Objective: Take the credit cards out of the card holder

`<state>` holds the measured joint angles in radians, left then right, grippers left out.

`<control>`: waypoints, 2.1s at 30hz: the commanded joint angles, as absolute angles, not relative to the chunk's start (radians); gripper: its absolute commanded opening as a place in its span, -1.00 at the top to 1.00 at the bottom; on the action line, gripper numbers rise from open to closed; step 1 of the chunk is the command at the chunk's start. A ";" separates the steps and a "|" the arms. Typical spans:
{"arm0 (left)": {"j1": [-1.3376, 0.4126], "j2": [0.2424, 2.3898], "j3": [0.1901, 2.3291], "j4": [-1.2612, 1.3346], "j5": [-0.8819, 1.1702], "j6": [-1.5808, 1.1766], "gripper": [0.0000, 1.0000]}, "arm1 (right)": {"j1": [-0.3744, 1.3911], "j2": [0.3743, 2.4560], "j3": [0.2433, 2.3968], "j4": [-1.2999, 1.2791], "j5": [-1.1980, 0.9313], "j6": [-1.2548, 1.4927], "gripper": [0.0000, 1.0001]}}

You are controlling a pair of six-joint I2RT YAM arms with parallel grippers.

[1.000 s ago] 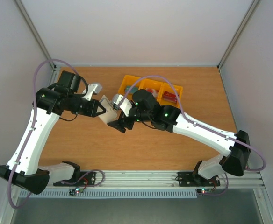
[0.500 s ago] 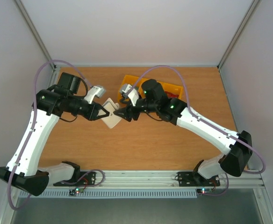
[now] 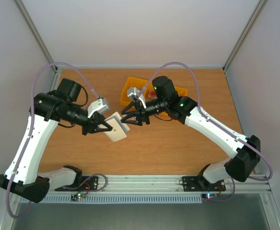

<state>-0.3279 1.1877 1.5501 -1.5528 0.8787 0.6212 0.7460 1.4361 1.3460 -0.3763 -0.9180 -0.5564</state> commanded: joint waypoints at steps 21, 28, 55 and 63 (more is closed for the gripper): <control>-0.333 1.093 1.383 -1.274 0.866 0.627 0.37 | 0.799 1.399 1.347 -0.391 -0.933 -0.460 0.97; -0.324 0.993 1.247 -0.978 0.642 0.170 -0.99 | 0.752 1.353 1.364 -0.541 -0.596 -0.351 0.98; -0.287 0.584 0.819 -0.342 1.161 -0.097 -0.99 | 0.704 1.183 1.382 -0.421 -1.116 -0.454 0.97; -0.312 0.554 0.778 -0.107 1.091 -0.245 -0.99 | 0.704 1.214 1.393 -0.370 -1.042 -0.372 0.97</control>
